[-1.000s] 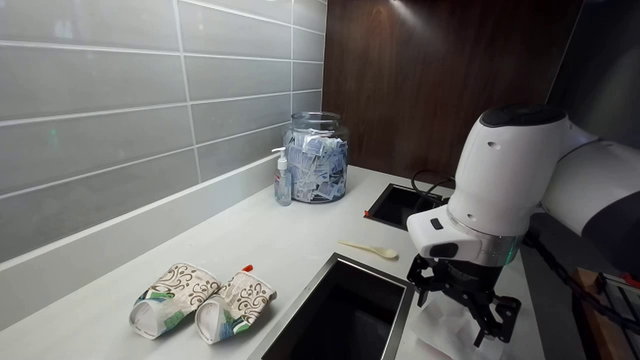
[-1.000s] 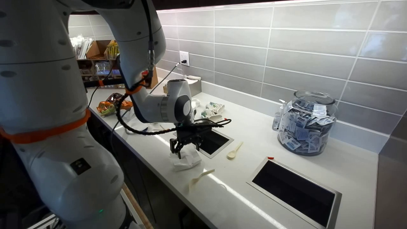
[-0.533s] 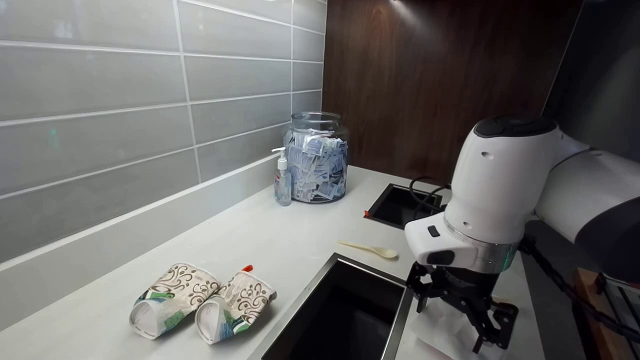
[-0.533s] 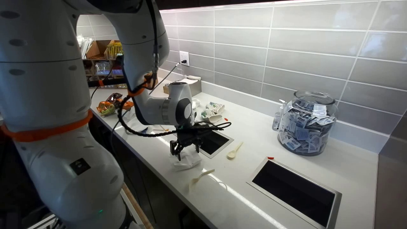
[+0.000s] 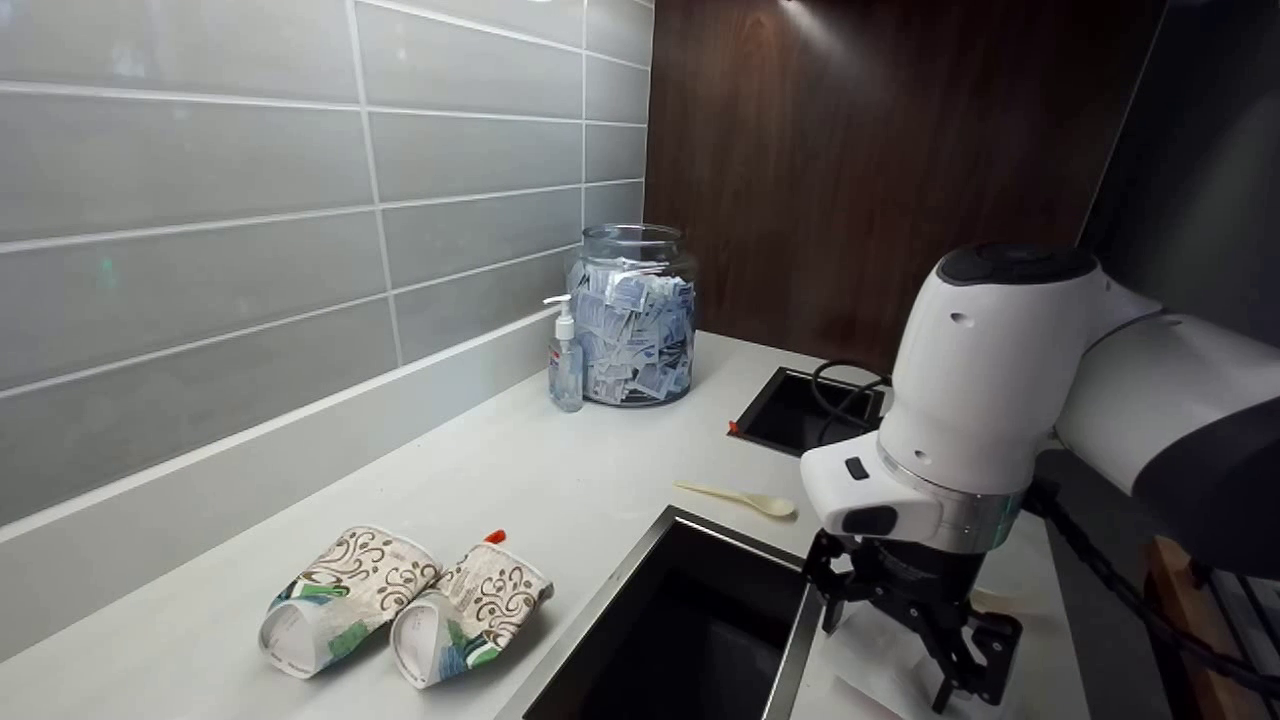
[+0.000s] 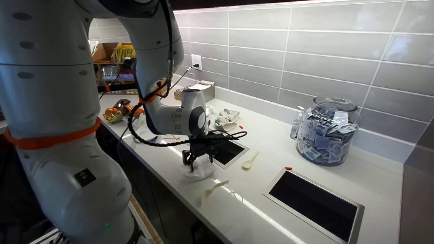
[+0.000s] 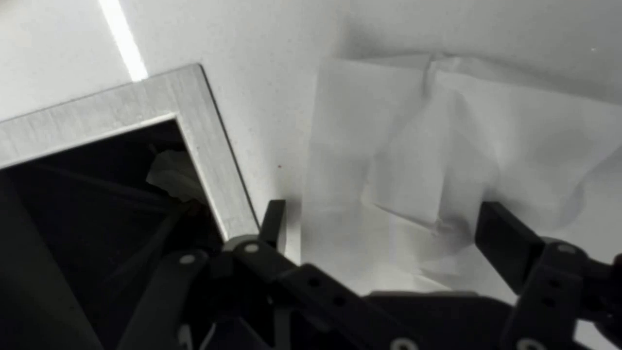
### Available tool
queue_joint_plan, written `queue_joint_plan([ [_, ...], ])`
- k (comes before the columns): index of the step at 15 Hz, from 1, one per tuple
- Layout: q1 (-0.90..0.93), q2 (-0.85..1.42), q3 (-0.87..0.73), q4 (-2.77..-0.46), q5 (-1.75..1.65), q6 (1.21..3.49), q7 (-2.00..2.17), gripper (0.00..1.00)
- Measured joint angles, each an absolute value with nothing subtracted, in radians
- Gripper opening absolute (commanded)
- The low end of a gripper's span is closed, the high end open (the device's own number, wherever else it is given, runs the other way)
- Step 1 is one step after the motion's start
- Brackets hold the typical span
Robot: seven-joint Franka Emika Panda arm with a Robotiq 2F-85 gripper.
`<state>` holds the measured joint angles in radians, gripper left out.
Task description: Put the cupcake lining into the hole in the table
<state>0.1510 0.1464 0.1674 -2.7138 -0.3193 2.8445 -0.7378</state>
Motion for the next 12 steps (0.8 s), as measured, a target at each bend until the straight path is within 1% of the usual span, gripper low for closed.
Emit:
queue_joint_plan([
  [4,0.148,0.167,0.163,-2.701,-0.320,2.844,-0.738,1.00],
  [6,0.147,0.171,0.162,-2.694,-0.322,2.844,-0.738,0.83],
  [7,0.146,0.172,0.162,-2.692,-0.323,2.844,-0.738,0.70],
  [8,0.144,0.172,0.162,-2.688,-0.324,2.844,-0.738,0.59],
  [10,0.139,0.173,0.161,-2.678,-0.324,2.844,-0.738,0.43],
  [12,0.133,0.174,0.161,-2.668,-0.324,2.845,-0.739,0.30],
])
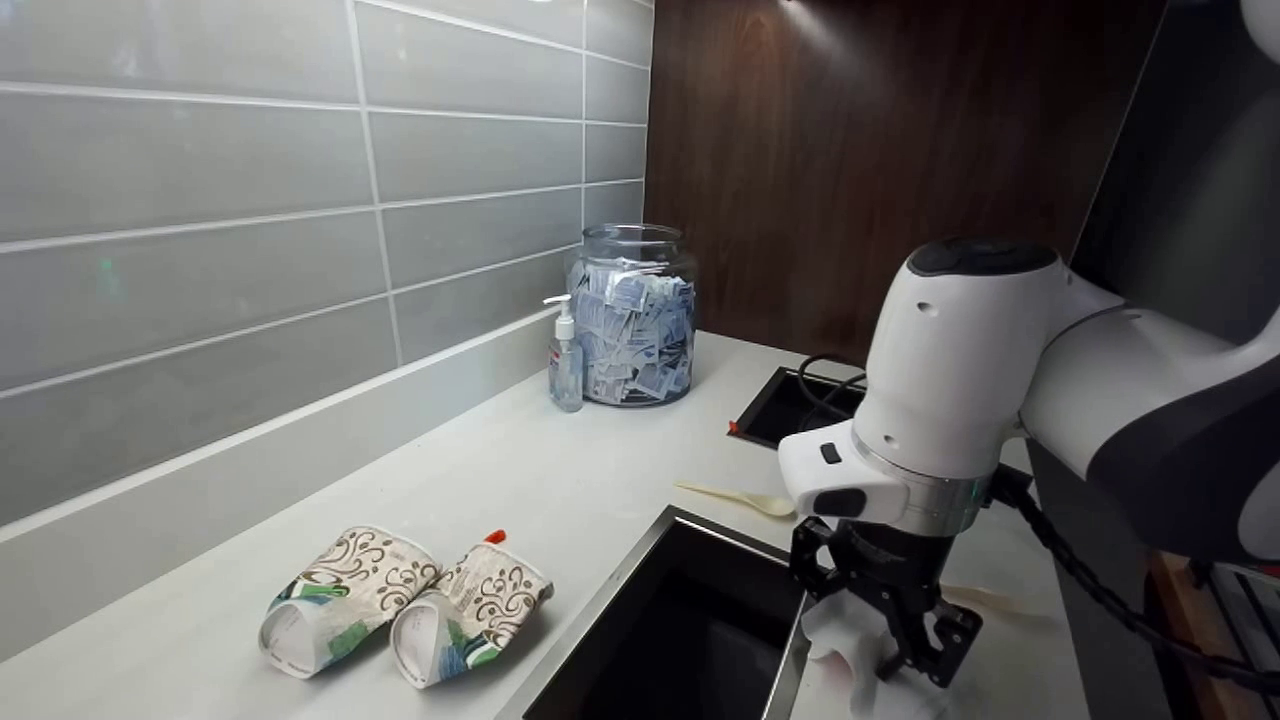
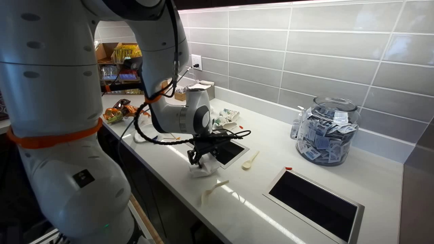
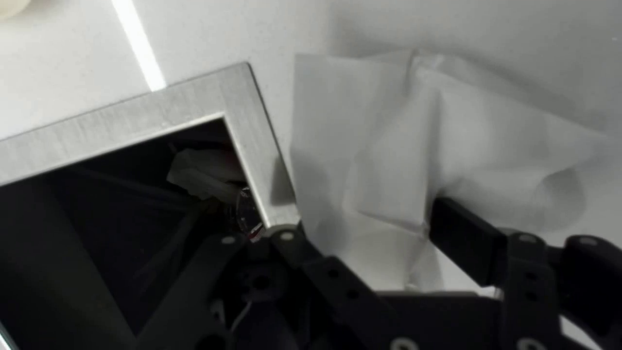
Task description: Put the cupcake lining into the hole in the table
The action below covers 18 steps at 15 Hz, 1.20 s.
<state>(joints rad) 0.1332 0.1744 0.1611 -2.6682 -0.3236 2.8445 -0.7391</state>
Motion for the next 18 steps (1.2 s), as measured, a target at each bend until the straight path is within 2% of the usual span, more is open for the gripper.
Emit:
queue_joint_plan([
  [3,0.129,0.175,0.161,-2.661,-0.324,2.844,-0.741,0.30],
  [5,0.127,0.176,0.161,-2.660,-0.324,2.844,-0.742,0.34],
  [7,0.127,0.177,0.161,-2.660,-0.324,2.844,-0.742,0.35],
  [13,0.125,0.178,0.162,-2.660,-0.324,2.844,-0.744,0.23],
  [18,0.122,0.177,0.163,-2.660,-0.323,2.844,-0.746,0.25],
])
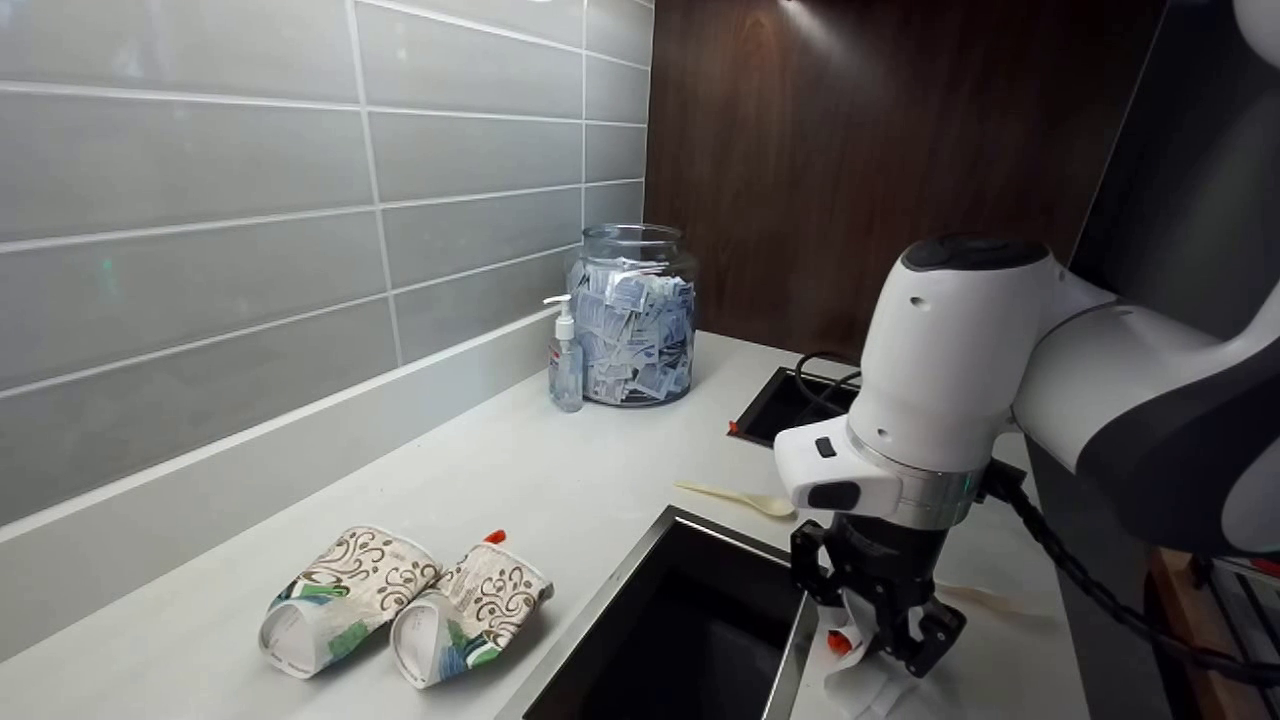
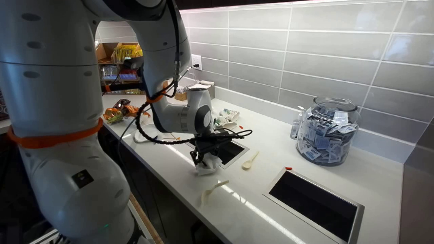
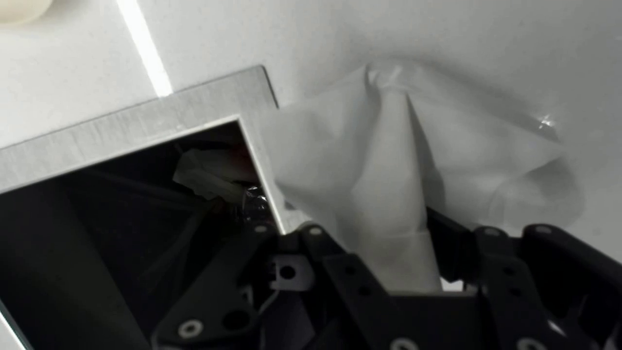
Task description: Put the cupcake lining into the hole in the table
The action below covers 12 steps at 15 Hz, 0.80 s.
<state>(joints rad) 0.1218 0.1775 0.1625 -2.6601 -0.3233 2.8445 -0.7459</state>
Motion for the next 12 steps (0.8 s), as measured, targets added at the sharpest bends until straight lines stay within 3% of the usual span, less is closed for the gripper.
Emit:
queue_joint_plan([
  [12,0.113,0.166,0.165,-2.656,-0.323,2.844,-0.755,0.25],
])
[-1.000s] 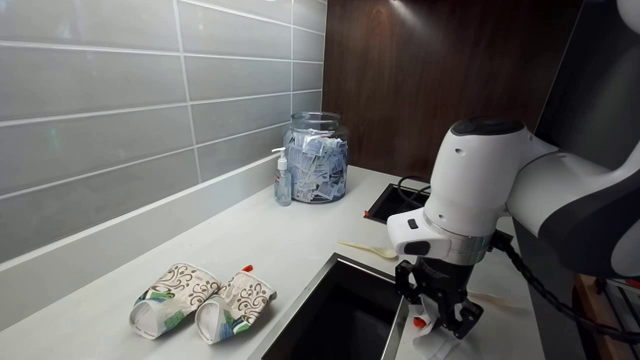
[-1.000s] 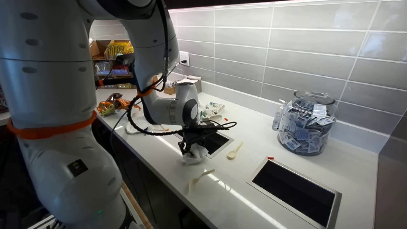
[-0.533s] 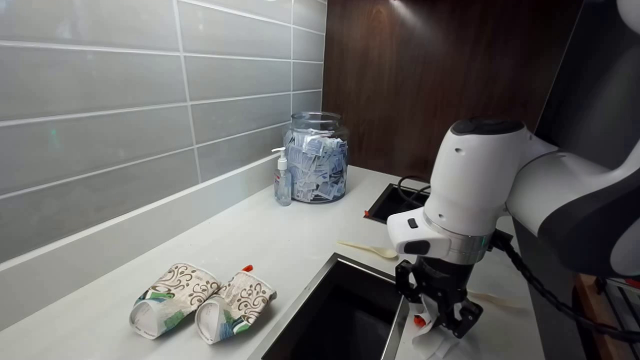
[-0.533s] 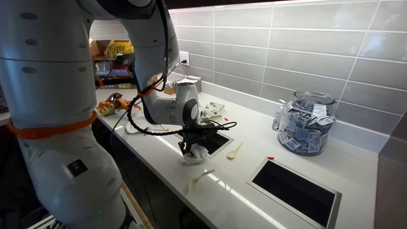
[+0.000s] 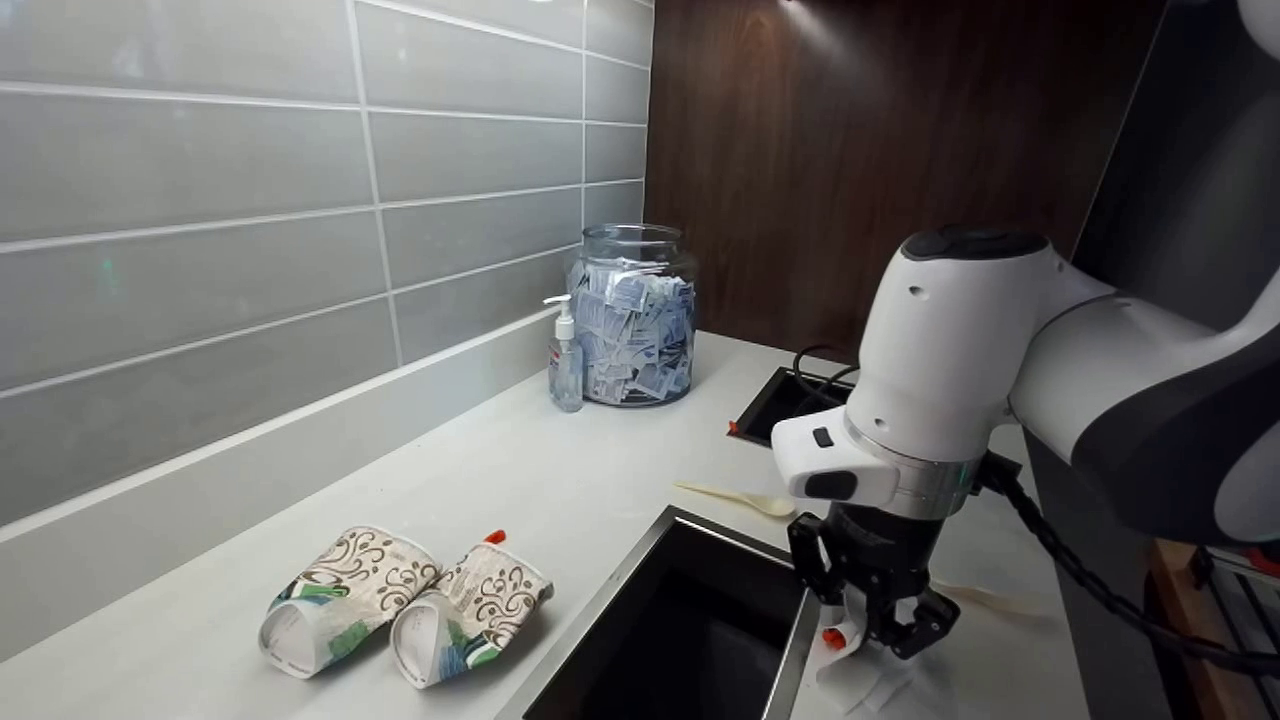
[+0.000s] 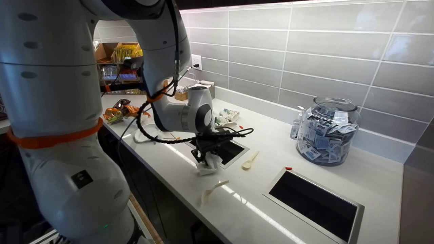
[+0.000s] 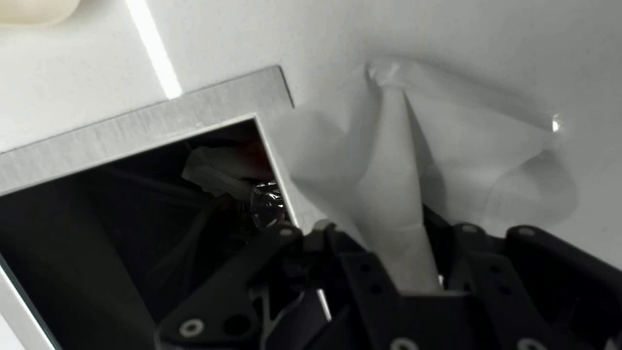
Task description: Put the cupcake lining into the hole in the table
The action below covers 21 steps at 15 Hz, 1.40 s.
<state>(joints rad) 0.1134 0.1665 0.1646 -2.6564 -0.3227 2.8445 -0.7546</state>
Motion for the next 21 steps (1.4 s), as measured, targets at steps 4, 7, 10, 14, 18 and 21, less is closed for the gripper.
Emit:
queue_joint_plan([
  [4,0.107,0.161,0.164,-2.649,-0.322,2.844,-0.766,0.23],
  [7,0.105,0.161,0.164,-2.643,-0.322,2.844,-0.773,0.17],
  [10,0.105,0.161,0.165,-2.640,-0.322,2.844,-0.778,0.15],
  [14,0.105,0.161,0.165,-2.636,-0.321,2.844,-0.786,0.17],
  [18,0.105,0.161,0.165,-2.630,-0.321,2.844,-0.790,0.17],
  [21,0.105,0.161,0.165,-2.622,-0.321,2.844,-0.794,0.16],
])
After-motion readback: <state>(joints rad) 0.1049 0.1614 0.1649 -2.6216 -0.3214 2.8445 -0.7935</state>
